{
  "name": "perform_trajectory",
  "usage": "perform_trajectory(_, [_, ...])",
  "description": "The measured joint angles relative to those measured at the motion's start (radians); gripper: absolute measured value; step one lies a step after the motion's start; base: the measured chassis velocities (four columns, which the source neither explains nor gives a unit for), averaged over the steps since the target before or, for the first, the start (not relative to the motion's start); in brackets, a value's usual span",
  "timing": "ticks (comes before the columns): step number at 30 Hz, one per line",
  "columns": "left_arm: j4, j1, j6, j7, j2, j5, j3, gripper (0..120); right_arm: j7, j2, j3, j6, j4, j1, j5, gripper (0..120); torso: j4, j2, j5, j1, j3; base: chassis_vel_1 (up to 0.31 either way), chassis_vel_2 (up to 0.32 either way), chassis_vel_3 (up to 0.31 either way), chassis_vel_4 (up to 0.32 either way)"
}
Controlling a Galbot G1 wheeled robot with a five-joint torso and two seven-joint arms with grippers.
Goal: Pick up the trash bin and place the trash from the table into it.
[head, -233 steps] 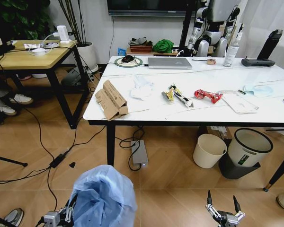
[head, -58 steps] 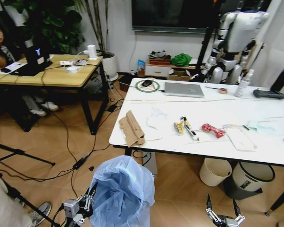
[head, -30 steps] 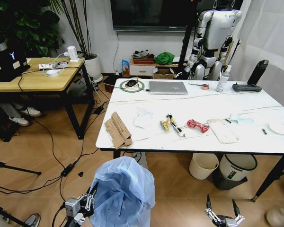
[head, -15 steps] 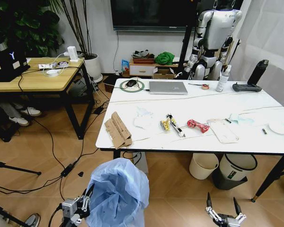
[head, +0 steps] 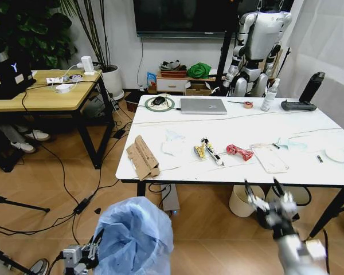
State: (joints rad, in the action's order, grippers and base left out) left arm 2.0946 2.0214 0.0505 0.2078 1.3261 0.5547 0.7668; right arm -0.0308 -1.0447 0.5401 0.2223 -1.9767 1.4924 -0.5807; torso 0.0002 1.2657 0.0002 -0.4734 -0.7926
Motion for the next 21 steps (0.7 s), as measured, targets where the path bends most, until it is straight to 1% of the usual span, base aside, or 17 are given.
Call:
perform_trajectory(1, [0.010, -0.002, -0.004, -0.003, 0.006, 0.000, 0.007, 0, 0.004, 0.020, -0.027, -0.039, 0.016, -0.051, -0.034, 100, 0.0000, 0.000, 0.0000, 0.000, 0.000, 0.000, 0.000, 0.000, 0.000])
perform_trajectory(2, [0.014, -0.002, -0.006, -0.004, 0.008, -0.001, 0.009, 0, 0.006, 0.027, -0.036, -0.052, 0.022, -0.066, -0.044, 100, 0.0000, 0.000, 0.0001, 0.000, 0.000, 0.000, 0.000, 0.000, 0.000])
perform_trajectory(3, [0.023, -0.003, -0.010, -0.008, 0.012, -0.002, 0.015, 0, 0.012, 0.041, -0.060, -0.088, 0.037, -0.104, -0.071, 100, -0.0002, 0.000, 0.0001, 0.000, 0.000, 0.000, 0.000, 0.000, 0.000])
perform_trajectory(4, [0.029, -0.002, -0.013, -0.008, 0.016, -0.005, 0.019, 0, 0.028, 0.052, -0.084, -0.129, 0.049, -0.134, -0.098, 100, -0.0003, 0.000, 0.0001, 0.000, 0.000, 0.000, 0.000, 0.000, 0.000])
perform_trajectory(5, [0.038, -0.001, -0.014, -0.008, 0.024, -0.013, 0.023, 0, 0.050, 0.061, -0.114, -0.193, 0.063, -0.171, -0.136, 100, -0.0004, 0.000, 0.0000, 0.000, 0.000, 0.000, 0.000, 0.000, 0.000])
perform_trajectory(6, [0.038, -0.001, -0.014, -0.008, 0.024, -0.013, 0.023, 0, 0.050, 0.061, -0.114, -0.193, 0.063, -0.171, -0.136, 100, -0.0004, 0.000, 0.0000, 0.000, 0.000, 0.000, 0.000, 0.000, 0.000])
perform_trajectory(9, [0.050, 0.007, -0.019, -0.007, 0.035, -0.025, 0.023, 0, 0.078, 0.063, -0.154, -0.306, 0.080, -0.224, -0.165, 100, -0.0006, 0.000, 0.0000, 0.000, 0.000, 0.000, 0.000, 0.000, 0.000])
perform_trajectory(11, [0.050, 0.010, -0.021, -0.006, 0.044, -0.048, 0.022, 0, 0.086, 0.056, -0.193, -0.370, 0.110, -0.280, -0.152, 100, -0.0006, 0.000, -0.0003, 0.000, 0.000, 0.000, 0.000, 0.000, 0.000])
perform_trajectory(13, [0.048, 0.010, -0.021, -0.006, 0.046, -0.053, 0.022, 0, 0.086, 0.053, -0.201, -0.378, 0.117, -0.293, -0.145, 100, -0.0006, 0.000, -0.0002, 0.000, 0.000, 0.000, 0.000, 0.000, 0.000])
perform_trajectory(17, [0.038, 0.006, -0.022, 0.000, 0.058, -0.071, 0.022, 0, 0.086, 0.024, -0.245, -0.418, 0.164, -0.363, -0.105, 100, -0.0003, 0.000, -0.0003, 0.000, 0.000, 0.000, 0.000, 0.000, 0.000])
perform_trajectory(19, [0.033, 0.000, -0.034, 0.003, 0.060, -0.083, 0.022, 0, 0.085, -0.003, -0.278, -0.432, 0.210, -0.406, -0.069, 100, -0.0002, 0.000, -0.0003, 0.000, 0.000, 0.000, 0.000, 0.000, 0.000])
perform_trajectory(21, [0.031, -0.003, -0.037, 0.003, 0.059, -0.089, 0.024, 0, 0.084, -0.008, -0.285, -0.433, 0.224, -0.415, -0.059, 100, -0.0004, 0.000, -0.0003, 0.000, 0.000, 0.000, 0.000, 0.000, 0.000])
